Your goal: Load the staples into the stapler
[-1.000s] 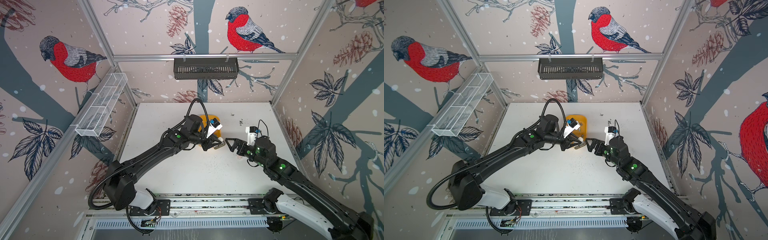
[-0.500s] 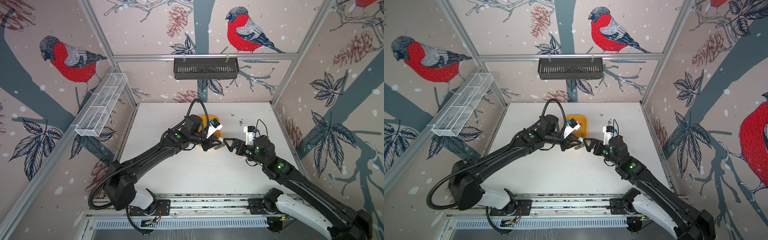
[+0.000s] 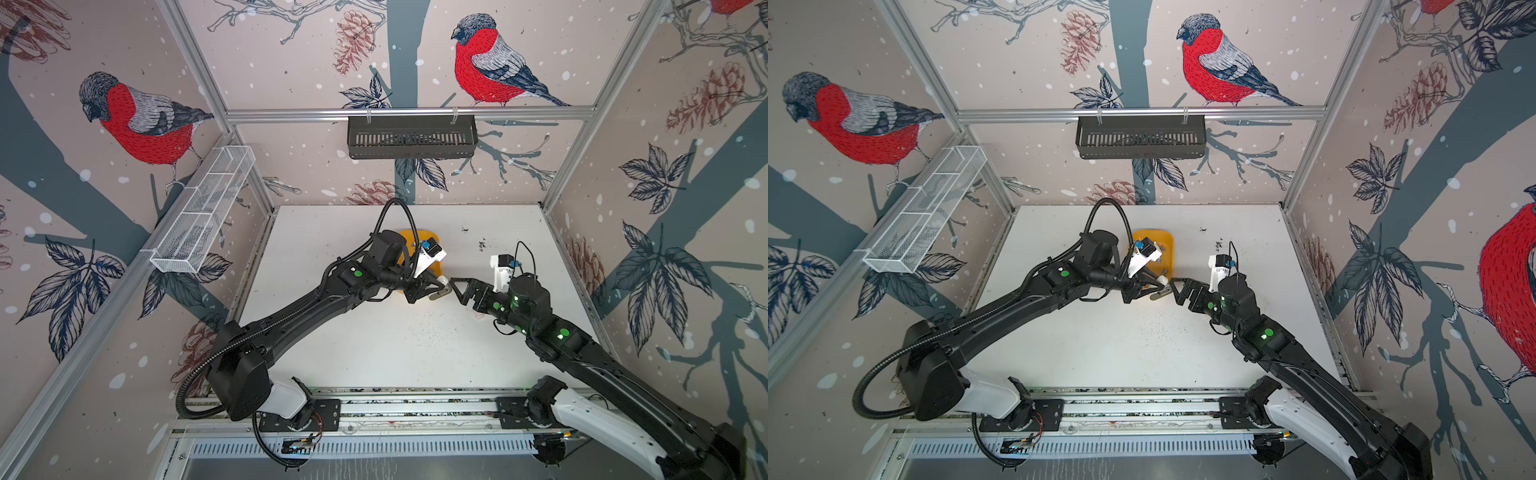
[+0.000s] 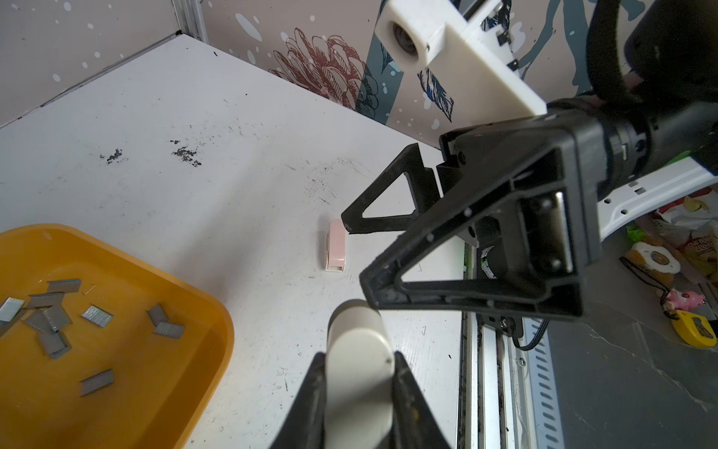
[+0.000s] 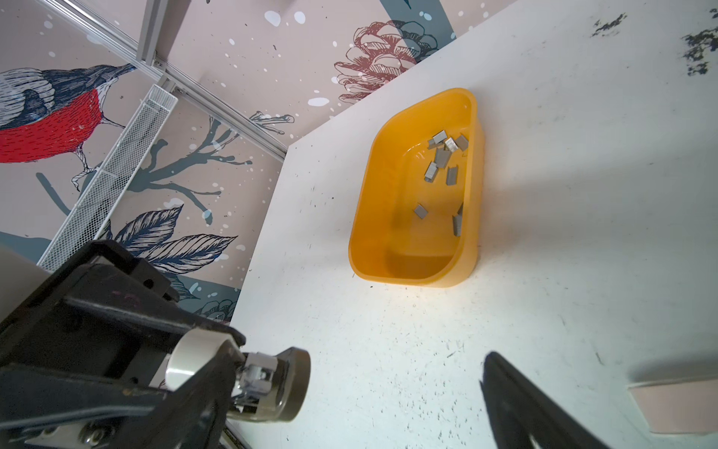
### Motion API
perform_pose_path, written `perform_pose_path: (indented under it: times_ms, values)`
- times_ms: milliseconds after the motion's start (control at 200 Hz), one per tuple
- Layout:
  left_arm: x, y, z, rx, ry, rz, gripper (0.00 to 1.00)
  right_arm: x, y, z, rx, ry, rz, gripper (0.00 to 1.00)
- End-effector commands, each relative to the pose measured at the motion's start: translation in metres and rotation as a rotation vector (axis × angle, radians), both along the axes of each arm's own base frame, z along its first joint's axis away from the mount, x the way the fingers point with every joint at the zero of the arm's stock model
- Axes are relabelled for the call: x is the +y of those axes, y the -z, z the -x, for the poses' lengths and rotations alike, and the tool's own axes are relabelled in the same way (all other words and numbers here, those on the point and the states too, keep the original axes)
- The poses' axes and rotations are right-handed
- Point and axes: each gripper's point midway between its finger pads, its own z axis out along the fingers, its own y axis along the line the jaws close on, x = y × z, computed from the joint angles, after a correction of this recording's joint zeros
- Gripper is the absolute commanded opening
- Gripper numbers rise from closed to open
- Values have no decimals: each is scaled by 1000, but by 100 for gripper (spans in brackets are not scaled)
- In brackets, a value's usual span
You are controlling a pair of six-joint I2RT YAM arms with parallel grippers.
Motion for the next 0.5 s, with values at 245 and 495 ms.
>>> perform_pose_path:
  times_ms: [245,495]
  values:
    - [-3,-14,0,-63,20,34,0,17,-6,3,-6,-77,-69,100]
    - [-4,-16,2,-66,23,36,0,12,8,1,24,-49,-38,100]
